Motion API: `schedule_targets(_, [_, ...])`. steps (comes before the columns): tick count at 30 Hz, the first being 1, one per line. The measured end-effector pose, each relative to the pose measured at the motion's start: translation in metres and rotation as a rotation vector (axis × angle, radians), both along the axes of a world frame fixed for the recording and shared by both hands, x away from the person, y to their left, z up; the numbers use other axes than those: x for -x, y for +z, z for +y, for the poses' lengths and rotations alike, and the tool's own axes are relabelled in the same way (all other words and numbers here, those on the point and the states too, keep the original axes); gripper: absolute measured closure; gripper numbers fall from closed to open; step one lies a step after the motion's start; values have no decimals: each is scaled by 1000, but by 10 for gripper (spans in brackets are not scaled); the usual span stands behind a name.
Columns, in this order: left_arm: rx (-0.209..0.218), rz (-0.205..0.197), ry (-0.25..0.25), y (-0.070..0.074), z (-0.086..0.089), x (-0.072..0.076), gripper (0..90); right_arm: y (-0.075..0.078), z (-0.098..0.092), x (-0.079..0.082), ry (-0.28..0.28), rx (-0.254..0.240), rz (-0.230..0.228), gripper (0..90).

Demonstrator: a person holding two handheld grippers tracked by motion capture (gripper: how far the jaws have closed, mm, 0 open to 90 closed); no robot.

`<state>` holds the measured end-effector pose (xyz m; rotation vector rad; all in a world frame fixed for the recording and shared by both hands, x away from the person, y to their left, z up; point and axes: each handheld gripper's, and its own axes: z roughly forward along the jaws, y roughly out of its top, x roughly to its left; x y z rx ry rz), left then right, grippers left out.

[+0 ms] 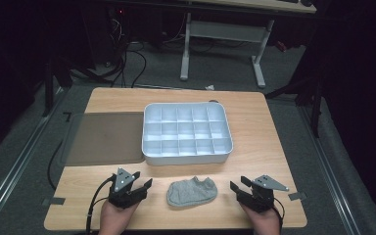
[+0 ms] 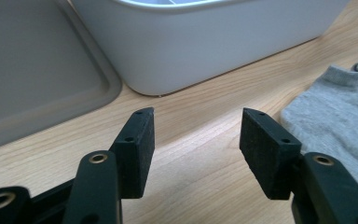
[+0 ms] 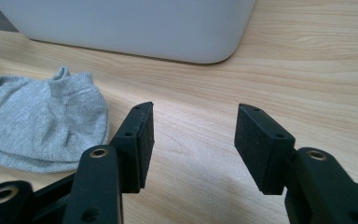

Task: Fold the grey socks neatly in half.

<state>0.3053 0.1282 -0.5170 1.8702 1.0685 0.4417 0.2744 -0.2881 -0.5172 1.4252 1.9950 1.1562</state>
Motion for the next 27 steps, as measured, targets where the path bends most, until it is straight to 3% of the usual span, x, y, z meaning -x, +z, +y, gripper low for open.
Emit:
schedule_targets(9, [-4,-1,-59,1,-18,8,448,9,17,0,63,0,-20,480])
schedule_targets(14, [-11,-1,-125,1,-34,16,446,18,34,-6,122,28,-29,500])
schedule_targets(20, [-14,16,-179,-2,-51,21,484,19,41,-7,143,20,-34,495])
schedule_targets(21, [-28,24,-201,-5,-59,23,490,14,42,-6,147,10,-10,495])
schedule_targets(27, [-97,9,-230,-9,-72,28,509,1,45,-7,174,16,69,533])
